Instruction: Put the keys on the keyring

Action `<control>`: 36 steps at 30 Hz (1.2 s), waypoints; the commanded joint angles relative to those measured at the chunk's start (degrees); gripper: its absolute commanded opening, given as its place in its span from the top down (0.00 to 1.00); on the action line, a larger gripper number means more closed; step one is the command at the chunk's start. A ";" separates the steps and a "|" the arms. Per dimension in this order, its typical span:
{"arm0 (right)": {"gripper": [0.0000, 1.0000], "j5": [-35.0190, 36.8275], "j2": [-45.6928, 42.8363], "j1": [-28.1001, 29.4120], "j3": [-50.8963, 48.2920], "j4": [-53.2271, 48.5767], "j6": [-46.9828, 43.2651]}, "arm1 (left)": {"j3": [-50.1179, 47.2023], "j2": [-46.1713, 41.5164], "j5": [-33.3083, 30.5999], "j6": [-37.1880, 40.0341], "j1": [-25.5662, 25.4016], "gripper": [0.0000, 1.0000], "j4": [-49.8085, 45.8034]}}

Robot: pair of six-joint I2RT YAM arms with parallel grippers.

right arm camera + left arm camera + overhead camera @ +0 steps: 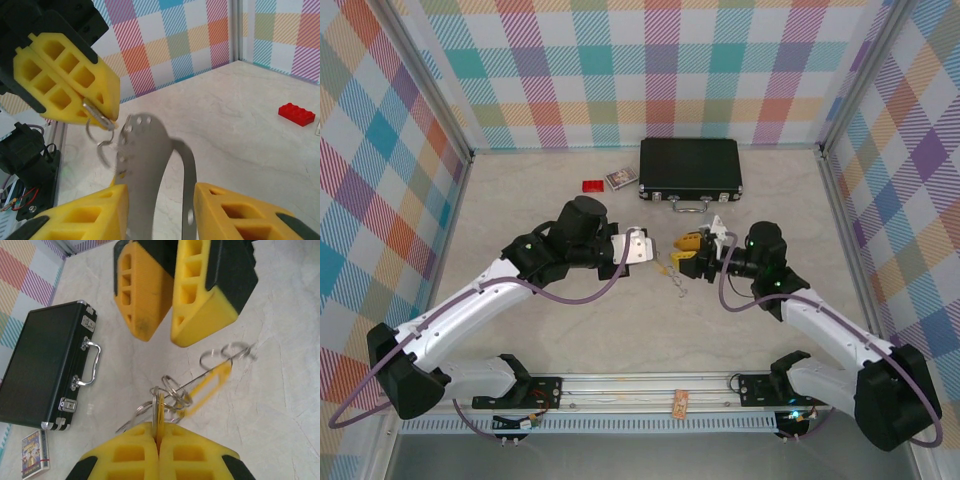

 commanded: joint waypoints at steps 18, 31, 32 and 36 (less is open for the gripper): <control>0.55 -9.17 6.01 2.86 6.87 -3.62 -7.18 | 1.12 0.67 3.11 2.15 0.04 1.00 0.82; 0.56 -7.92 7.92 4.17 8.12 -3.82 -10.12 | 0.90 0.58 4.08 1.67 0.05 1.00 1.01; 0.56 -7.85 8.06 4.27 8.27 -3.77 -10.25 | 0.94 0.54 4.17 1.65 0.00 1.00 0.95; 0.56 -8.16 8.51 4.63 8.60 -3.75 -10.31 | 0.77 0.59 4.17 1.61 -0.03 1.00 0.95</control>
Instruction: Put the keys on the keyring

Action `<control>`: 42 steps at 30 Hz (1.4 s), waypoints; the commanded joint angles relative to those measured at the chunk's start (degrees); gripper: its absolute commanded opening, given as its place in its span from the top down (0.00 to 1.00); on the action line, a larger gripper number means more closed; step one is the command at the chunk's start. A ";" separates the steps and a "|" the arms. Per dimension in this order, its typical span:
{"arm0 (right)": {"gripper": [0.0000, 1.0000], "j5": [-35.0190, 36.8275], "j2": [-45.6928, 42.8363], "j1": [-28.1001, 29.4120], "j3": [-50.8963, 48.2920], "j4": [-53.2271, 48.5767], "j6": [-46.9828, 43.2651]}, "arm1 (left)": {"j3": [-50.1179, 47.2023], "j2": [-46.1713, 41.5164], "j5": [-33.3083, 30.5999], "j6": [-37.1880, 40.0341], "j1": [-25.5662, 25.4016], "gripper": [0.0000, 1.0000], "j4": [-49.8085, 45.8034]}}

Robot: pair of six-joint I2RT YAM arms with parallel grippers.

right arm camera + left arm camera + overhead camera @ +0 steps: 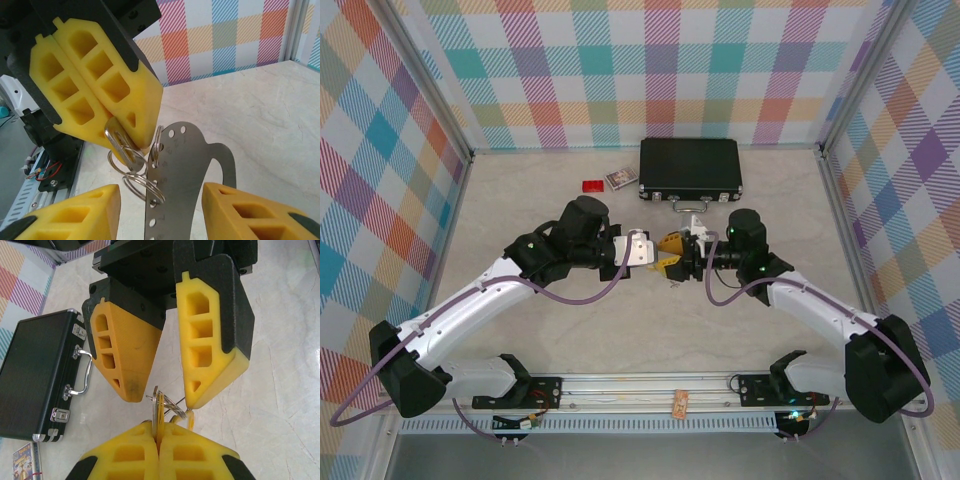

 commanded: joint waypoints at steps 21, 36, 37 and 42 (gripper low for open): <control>0.67 -1.71 0.01 1.25 1.63 -0.45 -1.22 | 0.68 0.03 1.22 -0.07 -0.08 1.00 1.08; 1.00 0.15 -1.48 1.29 -0.05 0.43 0.76 | 0.41 -0.38 -0.79 -0.05 -0.13 1.00 1.06; 1.00 1.01 -1.94 1.29 -0.49 0.78 0.77 | 0.37 -0.40 -0.94 -0.03 -0.13 1.00 1.04; 1.00 6.63 -4.47 0.93 -4.69 7.64 5.91 | -0.18 -1.10 -2.48 -0.60 -0.12 1.00 1.02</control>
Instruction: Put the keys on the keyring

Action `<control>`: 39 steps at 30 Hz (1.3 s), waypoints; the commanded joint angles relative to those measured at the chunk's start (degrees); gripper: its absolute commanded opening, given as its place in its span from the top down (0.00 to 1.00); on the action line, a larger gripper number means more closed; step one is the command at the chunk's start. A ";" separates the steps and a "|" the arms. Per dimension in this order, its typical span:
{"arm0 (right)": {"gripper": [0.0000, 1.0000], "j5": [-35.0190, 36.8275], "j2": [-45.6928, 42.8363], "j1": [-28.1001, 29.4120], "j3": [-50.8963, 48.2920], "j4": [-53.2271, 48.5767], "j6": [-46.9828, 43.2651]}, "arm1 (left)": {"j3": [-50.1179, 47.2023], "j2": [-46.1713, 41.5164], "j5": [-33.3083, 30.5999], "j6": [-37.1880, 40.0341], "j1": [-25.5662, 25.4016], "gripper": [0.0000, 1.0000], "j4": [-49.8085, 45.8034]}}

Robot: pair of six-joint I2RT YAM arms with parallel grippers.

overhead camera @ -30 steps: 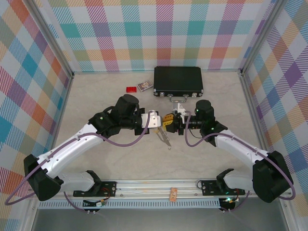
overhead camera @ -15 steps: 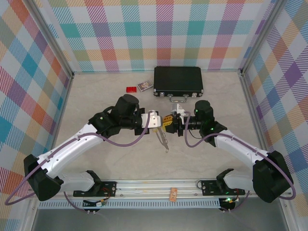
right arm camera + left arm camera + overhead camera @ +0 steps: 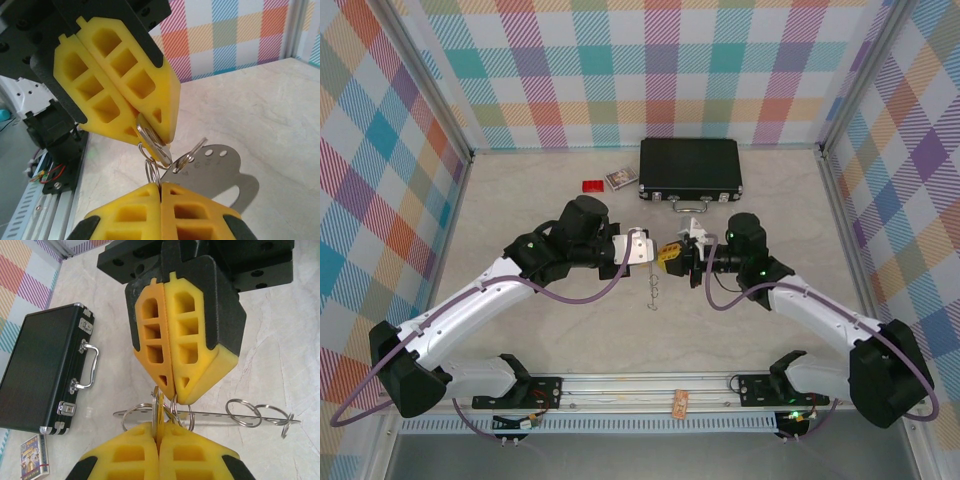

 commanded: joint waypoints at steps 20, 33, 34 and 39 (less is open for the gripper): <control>0.98 10.17 -9.14 -2.91 -10.57 20.60 13.02 | -4.76 -2.90 -4.19 -3.26 -0.13 1.00 1.77; 0.61 4.98 -5.91 -2.70 -5.56 4.66 2.48 | 0.94 0.27 -0.24 0.52 -0.14 1.00 -0.21; 0.60 4.75 -5.51 -2.74 -5.31 4.51 2.09 | 0.94 0.18 0.01 0.81 -0.10 1.00 -0.19; 0.54 1.84 -3.38 -2.55 -3.57 4.24 0.63 | 1.63 0.50 0.72 1.58 -0.13 1.00 -0.87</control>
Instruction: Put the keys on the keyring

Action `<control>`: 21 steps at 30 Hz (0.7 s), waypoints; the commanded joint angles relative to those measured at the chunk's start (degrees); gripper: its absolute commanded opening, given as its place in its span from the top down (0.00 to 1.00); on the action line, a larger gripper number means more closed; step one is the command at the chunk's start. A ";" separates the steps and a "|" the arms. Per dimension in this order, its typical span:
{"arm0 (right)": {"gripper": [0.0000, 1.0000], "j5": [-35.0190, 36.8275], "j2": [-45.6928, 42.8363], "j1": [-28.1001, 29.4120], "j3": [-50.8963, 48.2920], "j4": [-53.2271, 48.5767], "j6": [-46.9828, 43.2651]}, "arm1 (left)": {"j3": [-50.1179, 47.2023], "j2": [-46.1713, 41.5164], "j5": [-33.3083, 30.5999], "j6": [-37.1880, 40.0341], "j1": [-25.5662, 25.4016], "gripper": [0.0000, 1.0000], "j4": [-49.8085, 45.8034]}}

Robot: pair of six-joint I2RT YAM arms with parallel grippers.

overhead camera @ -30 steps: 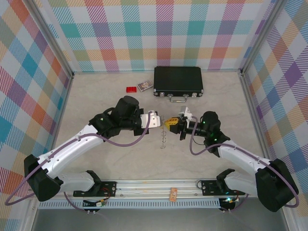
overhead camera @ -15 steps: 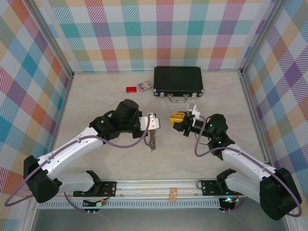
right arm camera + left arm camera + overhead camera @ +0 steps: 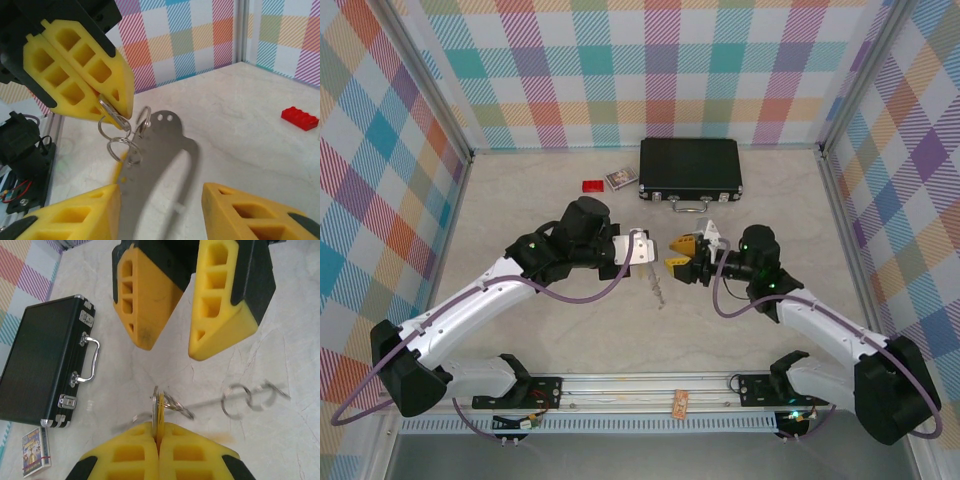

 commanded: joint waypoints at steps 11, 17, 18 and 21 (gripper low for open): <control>0.48 -6.39 4.57 1.24 7.29 -3.57 -6.82 | 1.91 0.02 2.83 1.47 -0.18 1.00 -1.09; 0.48 -8.90 5.99 1.92 8.39 -4.37 -7.39 | 2.12 0.24 2.82 1.23 -0.24 1.00 -0.98; 0.48 -9.53 6.14 2.03 8.45 -4.66 -7.40 | 2.17 0.29 2.82 1.23 -0.19 1.00 -0.92; 0.49 -10.55 6.76 2.72 8.95 -5.57 -7.72 | 2.21 0.29 2.66 1.23 -0.23 1.00 -0.89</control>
